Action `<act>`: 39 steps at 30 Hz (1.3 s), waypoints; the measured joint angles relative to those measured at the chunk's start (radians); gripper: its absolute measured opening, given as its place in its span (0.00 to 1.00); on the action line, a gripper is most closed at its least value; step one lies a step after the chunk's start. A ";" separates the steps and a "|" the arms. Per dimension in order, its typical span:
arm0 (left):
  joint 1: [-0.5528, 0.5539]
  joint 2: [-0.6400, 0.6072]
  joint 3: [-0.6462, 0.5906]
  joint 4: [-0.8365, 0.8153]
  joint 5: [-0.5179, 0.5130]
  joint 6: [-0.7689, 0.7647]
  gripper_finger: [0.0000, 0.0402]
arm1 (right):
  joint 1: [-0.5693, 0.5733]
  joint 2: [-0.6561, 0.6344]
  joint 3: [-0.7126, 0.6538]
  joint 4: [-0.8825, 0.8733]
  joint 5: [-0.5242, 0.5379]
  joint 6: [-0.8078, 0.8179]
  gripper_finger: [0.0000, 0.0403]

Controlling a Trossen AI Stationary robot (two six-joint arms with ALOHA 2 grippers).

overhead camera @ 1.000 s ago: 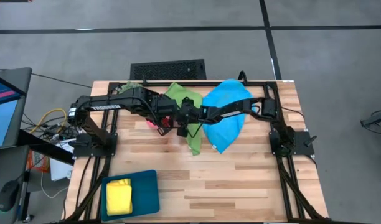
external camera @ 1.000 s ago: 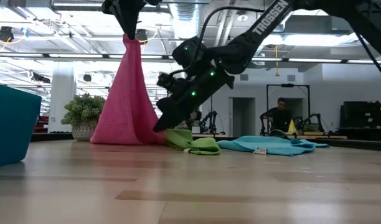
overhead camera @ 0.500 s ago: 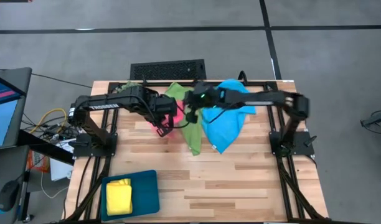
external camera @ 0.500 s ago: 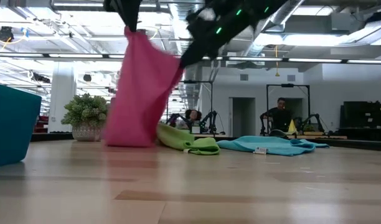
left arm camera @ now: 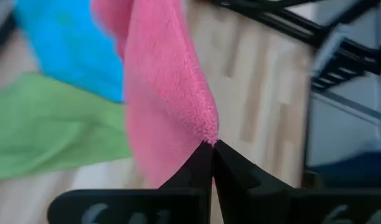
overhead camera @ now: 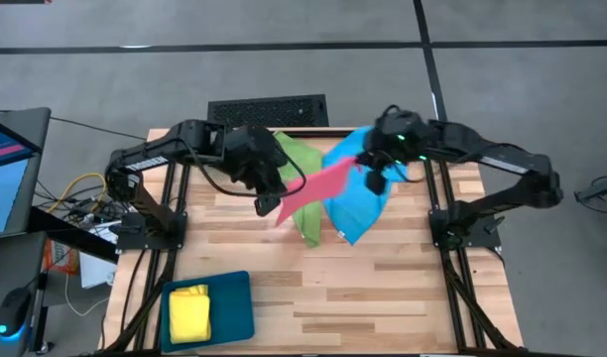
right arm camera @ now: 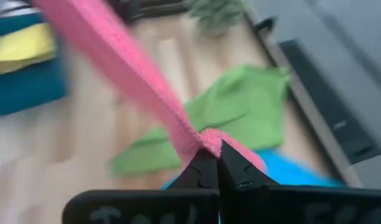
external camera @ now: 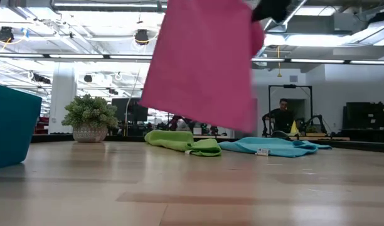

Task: Fold microfiber towels
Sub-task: Fold the pink microfiber towel

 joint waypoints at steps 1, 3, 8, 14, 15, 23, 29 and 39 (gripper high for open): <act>0.000 0.003 -0.001 0.000 0.021 0.004 0.00 | 0.015 -0.023 0.000 -0.046 -0.021 0.017 0.01; -0.003 0.016 -0.006 -0.001 0.036 0.004 0.00 | 0.049 -0.065 0.000 -0.134 -0.053 0.059 0.01; -0.013 0.058 -0.011 -0.027 0.037 0.006 0.00 | 0.158 -0.128 -0.001 -0.296 -0.110 0.163 0.01; -0.018 0.108 -0.011 -0.061 -0.003 0.134 0.00 | 0.271 -0.138 -0.006 -0.308 0.009 0.238 0.01; -0.011 0.111 -0.011 -0.077 -0.032 0.148 0.00 | 0.278 -0.138 -0.009 -0.312 0.064 0.247 0.01; 0.035 0.105 -0.010 -0.154 -0.319 0.166 0.00 | 0.285 -0.125 -0.007 -0.295 0.292 0.337 0.01; -0.036 0.099 -0.011 -0.200 -0.347 0.136 0.00 | 0.389 -0.087 -0.008 -0.299 0.295 0.532 0.01; -0.345 0.095 -0.103 -0.186 -0.333 -0.055 0.00 | 0.823 0.136 -0.008 -0.272 0.350 0.988 0.03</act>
